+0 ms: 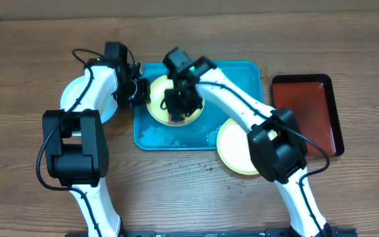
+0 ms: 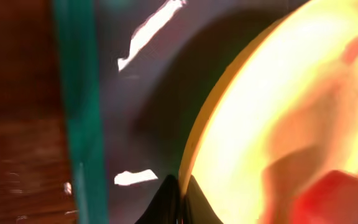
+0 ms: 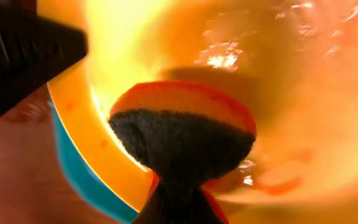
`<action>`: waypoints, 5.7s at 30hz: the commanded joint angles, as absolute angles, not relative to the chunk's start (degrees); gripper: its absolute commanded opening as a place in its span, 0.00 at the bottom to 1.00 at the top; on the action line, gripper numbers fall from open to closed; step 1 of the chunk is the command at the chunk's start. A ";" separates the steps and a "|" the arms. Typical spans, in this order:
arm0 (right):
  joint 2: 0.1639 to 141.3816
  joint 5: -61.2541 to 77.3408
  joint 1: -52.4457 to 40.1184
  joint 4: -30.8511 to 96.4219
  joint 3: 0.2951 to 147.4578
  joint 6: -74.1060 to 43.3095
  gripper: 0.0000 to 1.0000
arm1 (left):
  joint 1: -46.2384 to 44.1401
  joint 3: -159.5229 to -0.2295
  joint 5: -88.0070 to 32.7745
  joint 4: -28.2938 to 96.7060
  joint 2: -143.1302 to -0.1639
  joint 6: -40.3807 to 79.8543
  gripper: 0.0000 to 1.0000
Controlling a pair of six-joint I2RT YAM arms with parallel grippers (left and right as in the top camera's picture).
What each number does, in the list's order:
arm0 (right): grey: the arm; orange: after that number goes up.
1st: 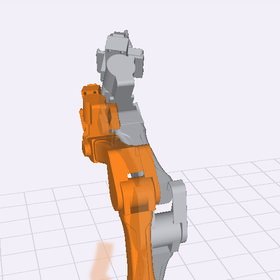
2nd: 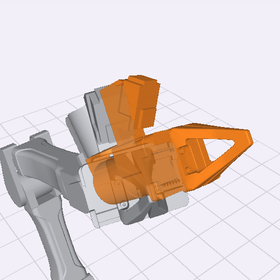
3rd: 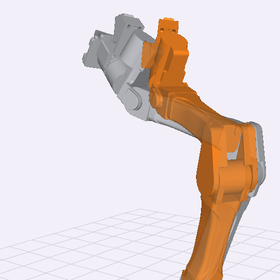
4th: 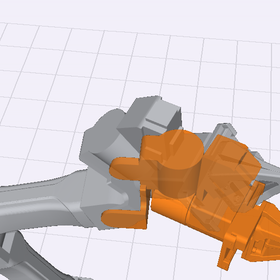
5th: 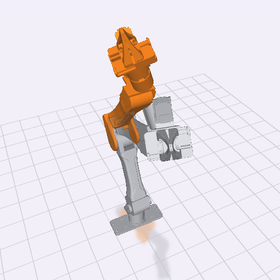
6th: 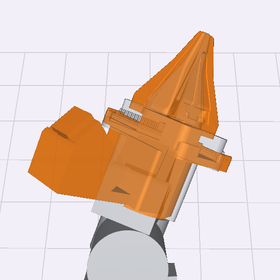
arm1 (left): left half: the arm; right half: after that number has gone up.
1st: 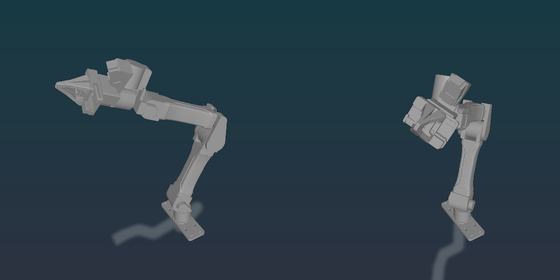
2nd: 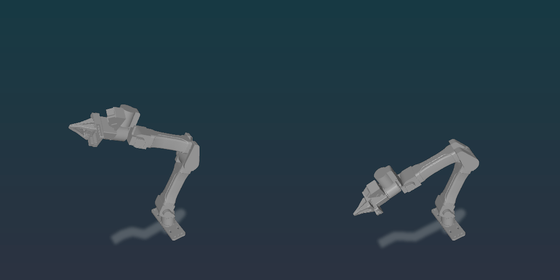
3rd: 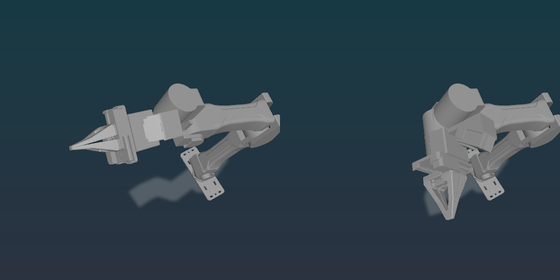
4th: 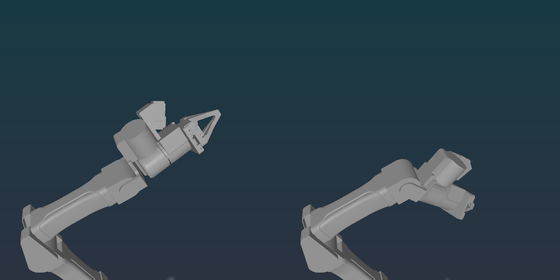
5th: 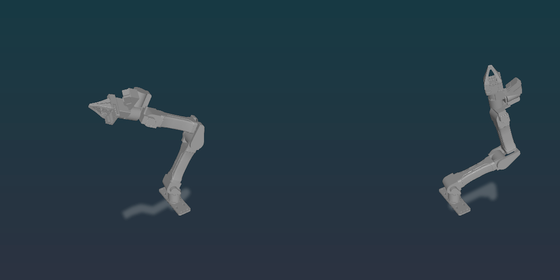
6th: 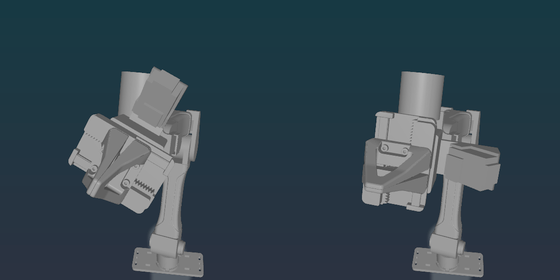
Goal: Clean dirty plates on tray and stack at the side
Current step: 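Lift the yellow plate with the left gripper and tilt it up, then place the yellow plate onto the white plate left of the tray, then move the left gripper back over the tray toward the second yellow plate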
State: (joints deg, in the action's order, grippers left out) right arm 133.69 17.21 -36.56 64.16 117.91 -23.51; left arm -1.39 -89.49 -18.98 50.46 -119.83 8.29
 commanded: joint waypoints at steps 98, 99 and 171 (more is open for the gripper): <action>133.10 11.40 -14.17 90.28 148.46 -17.91 0.09 | 29.02 -90.21 -8.86 55.31 -111.26 9.43 0.04; 133.10 11.42 -14.17 90.19 148.46 -17.91 0.09 | 29.02 -89.06 -8.86 53.52 -111.26 9.43 0.04; 133.10 11.57 -14.17 91.02 148.46 -17.52 0.11 | -29.61 -102.10 -35.53 60.27 -132.64 9.41 0.43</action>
